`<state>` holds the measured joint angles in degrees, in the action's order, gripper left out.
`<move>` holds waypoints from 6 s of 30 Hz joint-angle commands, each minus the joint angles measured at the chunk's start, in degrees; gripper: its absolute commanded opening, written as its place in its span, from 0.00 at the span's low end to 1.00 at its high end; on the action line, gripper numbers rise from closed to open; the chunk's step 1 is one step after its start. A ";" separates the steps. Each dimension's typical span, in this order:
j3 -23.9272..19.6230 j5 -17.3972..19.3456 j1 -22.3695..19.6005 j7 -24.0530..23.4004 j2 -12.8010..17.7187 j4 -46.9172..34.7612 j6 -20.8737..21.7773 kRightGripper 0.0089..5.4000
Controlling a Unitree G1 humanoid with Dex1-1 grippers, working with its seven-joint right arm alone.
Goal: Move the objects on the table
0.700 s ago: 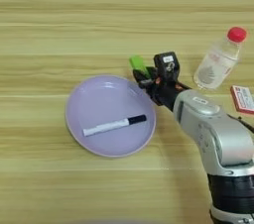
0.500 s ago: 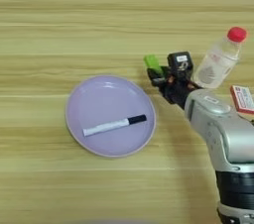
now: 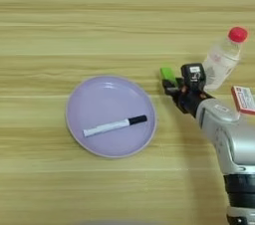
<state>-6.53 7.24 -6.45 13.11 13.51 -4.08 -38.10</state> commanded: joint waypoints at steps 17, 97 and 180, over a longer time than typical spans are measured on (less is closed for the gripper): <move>0.10 -0.83 -0.85 1.05 1.89 1.59 5.65 0.37; 27.98 -6.98 -4.43 22.22 12.40 -8.99 3.48 0.99; 23.53 -13.11 -10.24 15.17 7.04 19.66 17.25 0.56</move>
<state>16.66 -3.21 -18.40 28.41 18.19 14.14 -16.91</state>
